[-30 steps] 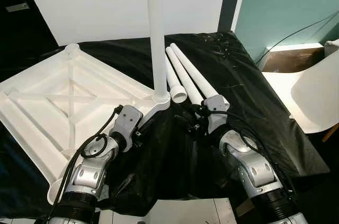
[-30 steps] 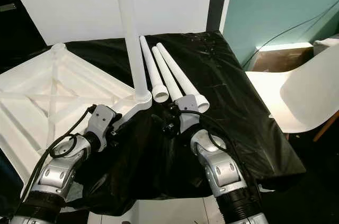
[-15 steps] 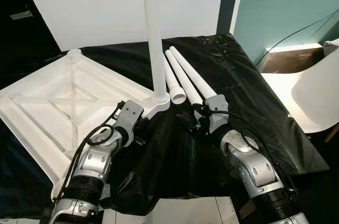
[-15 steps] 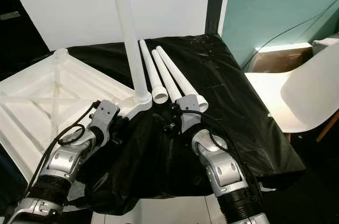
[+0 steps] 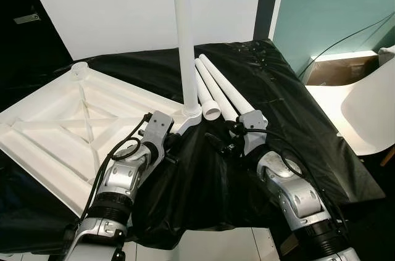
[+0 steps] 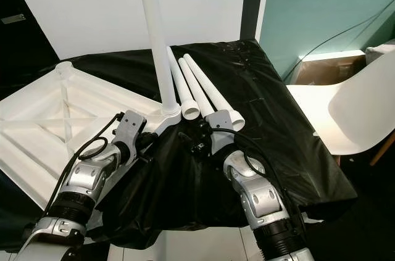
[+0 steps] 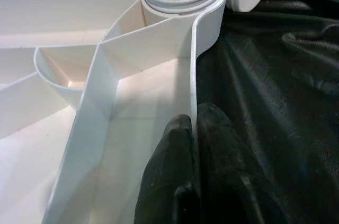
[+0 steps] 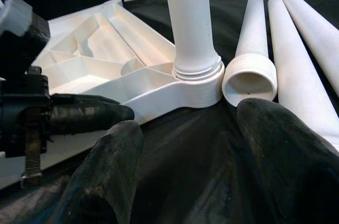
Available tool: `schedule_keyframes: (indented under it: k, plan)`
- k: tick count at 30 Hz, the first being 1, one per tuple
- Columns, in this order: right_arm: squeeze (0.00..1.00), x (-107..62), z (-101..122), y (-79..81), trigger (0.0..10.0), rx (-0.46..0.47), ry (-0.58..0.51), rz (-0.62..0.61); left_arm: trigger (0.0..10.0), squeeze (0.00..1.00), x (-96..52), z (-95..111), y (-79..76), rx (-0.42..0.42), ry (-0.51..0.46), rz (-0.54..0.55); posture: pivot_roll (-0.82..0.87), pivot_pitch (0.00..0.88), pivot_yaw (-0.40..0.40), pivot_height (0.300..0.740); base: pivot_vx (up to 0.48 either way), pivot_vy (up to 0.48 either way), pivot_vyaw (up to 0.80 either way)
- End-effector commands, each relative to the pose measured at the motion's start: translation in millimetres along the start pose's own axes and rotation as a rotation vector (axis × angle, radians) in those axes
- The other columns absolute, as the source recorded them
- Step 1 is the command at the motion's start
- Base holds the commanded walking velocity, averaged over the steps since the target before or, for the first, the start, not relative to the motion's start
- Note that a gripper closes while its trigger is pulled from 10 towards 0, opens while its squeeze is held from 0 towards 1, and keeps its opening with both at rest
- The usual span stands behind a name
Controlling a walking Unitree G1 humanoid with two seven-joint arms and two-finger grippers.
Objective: Building children table
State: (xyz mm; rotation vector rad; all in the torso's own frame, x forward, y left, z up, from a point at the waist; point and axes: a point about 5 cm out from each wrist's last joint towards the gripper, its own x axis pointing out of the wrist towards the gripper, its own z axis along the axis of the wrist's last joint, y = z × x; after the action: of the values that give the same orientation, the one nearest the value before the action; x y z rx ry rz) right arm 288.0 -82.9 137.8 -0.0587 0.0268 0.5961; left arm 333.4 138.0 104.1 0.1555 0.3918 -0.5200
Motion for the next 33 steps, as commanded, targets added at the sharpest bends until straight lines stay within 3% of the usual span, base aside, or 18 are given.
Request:
schedule_keyframes:
  k: [1, 4, 5, 6, 7, 8, 9, 10, 11, 15, 19, 20, 28, 29, 30, 31, 33]
  plan:
    - [0.0, 0.9, 0, 0.6, 10.0, 0.004, -0.004, -0.009, 0.0, 0.0, -1.1, -17, 14.6, -0.067, 0.07, 0.218, -0.01, 0.0, 0.07, 0.74, 0.0, 0.0, 0.0]
    - [0.0, 0.1, -2, 1.5, 10.0, 0.012, -0.003, -0.014, 0.0, 0.0, -1.2, -10, 17.1, -0.066, 0.027, 0.237, 0.0, 0.0, 0.072, 0.74, 0.0, 0.0, 0.0]
    - [0.0, -0.3, -2, 1.0, 10.0, 0.013, -0.002, -0.014, 4.7, 0.0, -0.9, -3, 14.2, -0.039, -0.028, 0.22, 0.0, 0.0, 0.06, 0.74, 0.0, 0.0, 0.0]
    - [0.0, -0.5, -3, 0.8, 10.0, 0.012, 0.0, -0.012, 8.0, 0.0, -0.8, 4, 10.0, -0.017, -0.078, 0.196, 0.0, 0.0, 0.06, 0.74, 0.0, 0.0, 0.0]
    - [0.0, -0.6, -3, 0.3, 10.0, 0.01, 0.002, -0.01, 10.0, 0.0, -0.3, 10, 5.4, -0.005, -0.116, 0.165, 0.0, 0.0, 0.055, 0.74, 0.0, 0.0, 0.0]
    - [0.0, -0.6, -3, 0.3, 10.0, 0.01, 0.002, -0.01, 10.0, 0.0, -0.3, 10, 5.4, -0.005, -0.116, 0.165, 0.0, 0.0, 0.055, 0.74, 0.0, 0.0, 0.0]
    - [0.0, -0.2, -2, 0.1, 10.0, 0.006, 0.002, -0.007, 10.0, 0.22, -0.6, 14, -0.2, -0.011, -0.153, 0.126, 0.0, 0.0, 0.053, 0.74, 0.0, 0.0, 0.0]
    - [0.0, -0.2, -2, 0.1, 10.0, 0.006, 0.002, -0.007, 10.0, 0.22, -0.6, 14, -0.2, -0.011, -0.153, 0.126, 0.0, 0.0, 0.053, 0.74, 0.0, 0.0, 0.0]
    - [0.0, 0.2, -1, -0.1, 10.0, 0.004, 0.001, -0.005, 10.0, 1.0, -1.2, 16, -3.8, -0.028, -0.177, 0.097, 0.0, 0.0, 0.053, 0.74, 0.0, 0.0, 0.0]
    - [0.0, 0.9, -1, -0.5, 10.0, 0.004, -0.002, -0.006, 10.0, 1.0, -5.1, 21, -12.6, -0.009, -0.196, 0.023, 0.0, 0.0, 0.052, 0.74, 0.0, 0.0, 0.0]
    - [0.0, 0.9, -1, -0.5, 10.0, 0.004, -0.002, -0.008, 10.0, 1.0, -6.2, 23, -12.9, 0.006, -0.194, 0.019, 0.0, 0.0, 0.051, 0.74, 0.0, 0.0, 0.0]
    - [0.0, 0.8, -1, -0.4, 10.0, 0.005, -0.001, -0.008, 10.0, 0.0, -7.4, 23, -11.5, 0.028, -0.173, 0.026, 0.0, 0.0, 0.051, 0.74, 0.0, 0.0, 0.0]
    - [0.0, -0.5, -2, 1.1, 10.0, 0.009, 0.003, -0.008, 10.0, 0.0, -8.1, 8, -8.9, 0.033, -0.046, 0.03, 0.01, 0.0, 0.054, 0.74, 0.0, 0.0, 0.0]
    - [0.0, -0.5, -3, 1.2, 10.0, 0.009, 0.004, -0.008, 6.7, 0.0, -6.5, 5, -11.3, 0.015, -0.034, 0.026, 0.01, 0.0, 0.054, 0.74, 0.0, 0.0, 0.0]
    - [0.0, -0.5, -3, 1.2, 10.0, 0.009, 0.004, -0.008, 6.7, 0.0, -6.5, 5, -11.3, 0.015, -0.034, 0.026, 0.01, 0.0, 0.054, 0.74, 0.0, 0.0, 0.0]
    - [0.0, -0.1, -2, 1.0, 10.0, 0.008, 0.004, -0.008, 2.0, 0.0, -3.4, 6, -16.0, -0.01, -0.045, 0.012, 0.01, 0.0, 0.054, 0.74, 0.0, 0.0, 0.0]
    - [0.0, 0.8, -2, 0.3, 10.0, 0.006, 0.002, -0.008, 2.2, 0.0, 1.5, 14, -23.3, -0.018, -0.084, 0.002, 0.01, 0.0, 0.053, 0.74, 0.0, 0.0, 0.0]
